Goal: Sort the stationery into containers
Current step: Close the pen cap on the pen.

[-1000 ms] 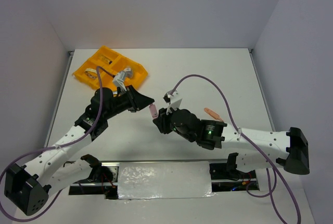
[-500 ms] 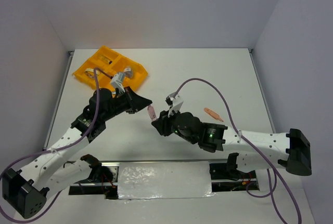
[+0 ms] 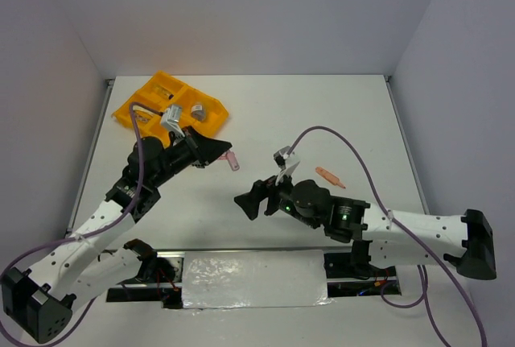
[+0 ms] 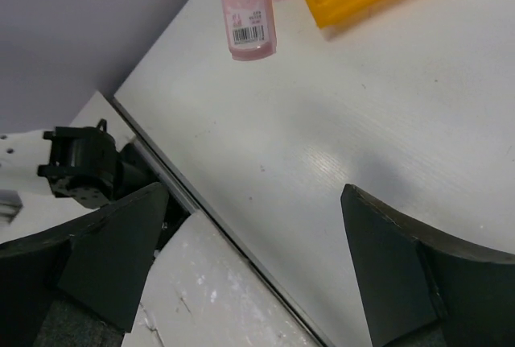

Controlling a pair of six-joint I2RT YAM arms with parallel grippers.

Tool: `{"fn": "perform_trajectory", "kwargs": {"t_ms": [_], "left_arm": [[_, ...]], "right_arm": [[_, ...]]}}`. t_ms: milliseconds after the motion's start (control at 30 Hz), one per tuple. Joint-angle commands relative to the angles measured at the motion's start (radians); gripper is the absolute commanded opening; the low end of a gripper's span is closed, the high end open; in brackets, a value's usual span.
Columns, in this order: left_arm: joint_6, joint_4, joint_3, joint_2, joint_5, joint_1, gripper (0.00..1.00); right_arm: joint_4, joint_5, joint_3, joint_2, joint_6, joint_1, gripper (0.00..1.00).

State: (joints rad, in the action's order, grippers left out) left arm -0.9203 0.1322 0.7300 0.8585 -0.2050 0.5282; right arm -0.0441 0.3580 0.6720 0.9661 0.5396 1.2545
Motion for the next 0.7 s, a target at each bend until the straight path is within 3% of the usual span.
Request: {"fn": "perform_trajectory", "kwargs": {"t_ms": [0,167,200,367,667], "left_arm": [[-0.008,0.139,-0.026,-0.026,-0.030,-0.002,0.00],[-0.028,0.256,-0.078,-0.047,-0.097,0.000,0.00],[-0.044,0.270,-0.084,-0.050,-0.100,0.000,0.00],[-0.095,0.384,-0.136,-0.053,-0.158,0.000,0.00],[-0.111,0.465,-0.167,-0.076,-0.194,0.001,0.00]], "right_arm": [[-0.019,0.038,-0.009,-0.079,0.045,0.008,0.97],[-0.085,0.030,-0.023,-0.121,0.076,0.005,0.89],[-0.100,0.022,-0.026,-0.124,0.077,-0.003,0.80],[-0.137,-0.083,-0.008,-0.090,0.143,-0.078,0.64],[-0.192,-0.194,-0.015,-0.072,0.204,-0.127,0.60]]}}
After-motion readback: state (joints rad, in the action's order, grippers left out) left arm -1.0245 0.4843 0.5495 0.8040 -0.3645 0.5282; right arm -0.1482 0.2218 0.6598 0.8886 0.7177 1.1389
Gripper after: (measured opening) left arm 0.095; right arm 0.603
